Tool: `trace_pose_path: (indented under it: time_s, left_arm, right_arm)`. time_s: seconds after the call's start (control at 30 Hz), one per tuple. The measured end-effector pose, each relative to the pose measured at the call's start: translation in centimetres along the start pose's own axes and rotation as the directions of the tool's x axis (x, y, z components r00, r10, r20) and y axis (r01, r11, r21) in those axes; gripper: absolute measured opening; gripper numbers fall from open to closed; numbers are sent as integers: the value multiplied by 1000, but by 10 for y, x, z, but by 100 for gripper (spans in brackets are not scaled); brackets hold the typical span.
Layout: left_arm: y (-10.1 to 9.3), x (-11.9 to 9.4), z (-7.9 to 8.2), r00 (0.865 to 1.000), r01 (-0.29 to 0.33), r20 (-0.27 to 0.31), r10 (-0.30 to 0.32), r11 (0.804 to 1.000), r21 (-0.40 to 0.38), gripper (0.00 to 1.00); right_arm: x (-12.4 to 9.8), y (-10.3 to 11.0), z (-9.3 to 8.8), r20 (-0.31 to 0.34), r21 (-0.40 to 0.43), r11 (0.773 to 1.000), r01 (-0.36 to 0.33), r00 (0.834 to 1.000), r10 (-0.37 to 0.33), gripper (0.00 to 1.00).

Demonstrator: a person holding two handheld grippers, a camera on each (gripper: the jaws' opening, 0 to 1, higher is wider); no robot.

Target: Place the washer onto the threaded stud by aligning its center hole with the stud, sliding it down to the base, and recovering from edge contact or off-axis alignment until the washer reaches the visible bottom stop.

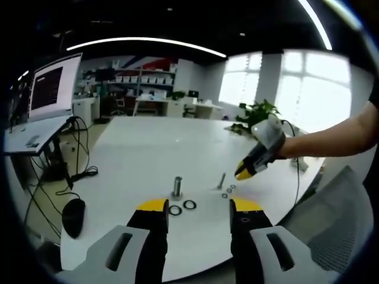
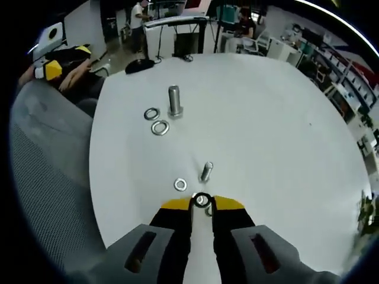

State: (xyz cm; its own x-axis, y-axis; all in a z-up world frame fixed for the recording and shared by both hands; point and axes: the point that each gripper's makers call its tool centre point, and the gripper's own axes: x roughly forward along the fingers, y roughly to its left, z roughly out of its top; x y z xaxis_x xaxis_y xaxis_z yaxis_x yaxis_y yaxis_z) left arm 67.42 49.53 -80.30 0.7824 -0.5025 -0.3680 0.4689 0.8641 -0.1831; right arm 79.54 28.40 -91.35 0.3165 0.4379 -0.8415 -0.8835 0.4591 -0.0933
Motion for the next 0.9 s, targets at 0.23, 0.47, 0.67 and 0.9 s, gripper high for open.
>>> trace_pose_path:
  time_s: [0.23,0.47,0.67,0.9]
  left_arm:
    - [-1,1,-1,1000,2,-6,-2,1000,4,39]
    - [-1,1,-1,1000,3,-6,-3,1000,3,39]
    - [0,0,0,1000,0,-1,0,1000,-1,39]
    - [0,0,0,1000,0,0,0,1000,-3,39]
  right_arm:
    - [-1,-5,16,68,-2,999,49,997,-48,14]
    - [0,-10,30,124,-1,996,91,988,-90,14]
    - [2,-10,35,134,-4,995,96,986,-95,14]
    - [9,-10,36,121,-19,995,99,988,-96,14]
